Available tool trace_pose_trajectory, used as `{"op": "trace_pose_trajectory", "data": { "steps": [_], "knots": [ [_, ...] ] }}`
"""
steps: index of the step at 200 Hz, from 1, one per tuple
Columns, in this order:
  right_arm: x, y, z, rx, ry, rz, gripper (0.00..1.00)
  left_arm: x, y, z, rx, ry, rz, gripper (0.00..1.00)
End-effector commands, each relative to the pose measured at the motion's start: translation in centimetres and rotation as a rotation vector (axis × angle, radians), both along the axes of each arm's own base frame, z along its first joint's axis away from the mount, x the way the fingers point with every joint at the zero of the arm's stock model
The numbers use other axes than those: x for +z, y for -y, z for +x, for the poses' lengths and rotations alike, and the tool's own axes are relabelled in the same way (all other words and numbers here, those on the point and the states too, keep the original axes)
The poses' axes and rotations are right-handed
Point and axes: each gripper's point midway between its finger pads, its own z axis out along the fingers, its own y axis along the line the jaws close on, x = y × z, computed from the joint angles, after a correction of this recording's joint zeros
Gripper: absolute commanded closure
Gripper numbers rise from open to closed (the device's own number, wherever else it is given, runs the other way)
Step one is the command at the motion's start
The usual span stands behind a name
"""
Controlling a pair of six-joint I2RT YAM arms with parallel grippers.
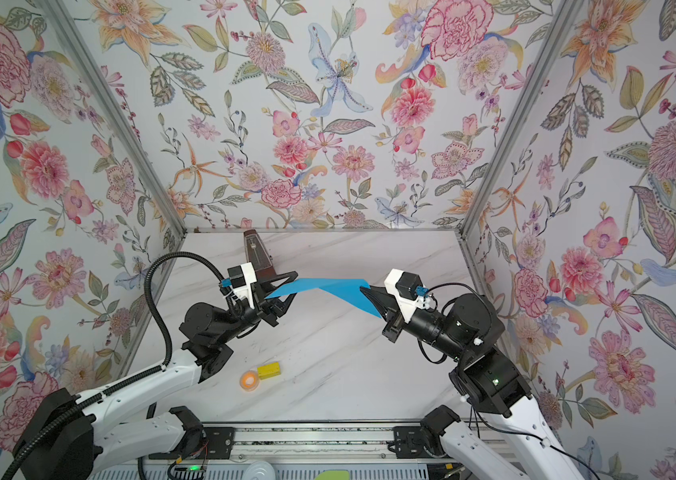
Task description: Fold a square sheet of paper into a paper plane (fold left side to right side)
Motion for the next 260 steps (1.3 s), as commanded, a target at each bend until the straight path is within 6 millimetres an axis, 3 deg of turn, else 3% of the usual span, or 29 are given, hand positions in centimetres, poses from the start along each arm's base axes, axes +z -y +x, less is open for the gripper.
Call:
{"op": "trace_pose_trajectory", "data": {
  "steps": [1, 105, 132, 166, 171, 190, 218, 244, 260],
  "knots": [
    [0.5, 0.2, -0.1, -0.011, 0.002, 0.032, 1.0, 1.0, 0.0, -0.9, -0.024, 0.04, -0.03, 0.72],
    [0.1, 0.2, 0.4, -0.026, -0.018, 0.045, 1.0, 1.0, -0.3, -0.8, -0.013, 0.036, -0.04, 0.91],
    [-0.8, 0.2, 0.9, -0.041, -0.065, 0.067, 1.0, 1.0, -0.2, -0.7, -0.014, 0.03, -0.041, 1.0],
    [-2.5, 1.1, 2.7, -0.15, -0.151, 0.1, 1.0, -0.5, 0.5, 0.9, 0.01, -0.087, 0.03, 1.0],
    [-2.9, 1.3, 3.1, -0.173, -0.165, 0.102, 0.95, -0.8, 0.7, 1.1, 0.009, -0.107, 0.044, 1.0],
    [-4.4, 2.2, 4.3, -0.261, -0.217, 0.102, 0.8, -2.7, 1.3, 1.9, 0.003, -0.21, 0.105, 1.0],
    [-6.4, 3.9, 6.2, -0.412, -0.274, 0.096, 0.72, -6.9, 2.6, 2.4, -0.04, -0.39, 0.222, 1.0],
    [-8.0, 4.5, 7.4, -0.483, -0.327, 0.089, 0.6, -12.8, 4.2, 2.6, -0.111, -0.623, 0.329, 1.0],
    [-9.3, 4.6, 8.1, -0.519, -0.372, 0.078, 0.54, -17.7, 4.9, 2.7, -0.132, -0.799, 0.414, 1.0]
  ]
}}
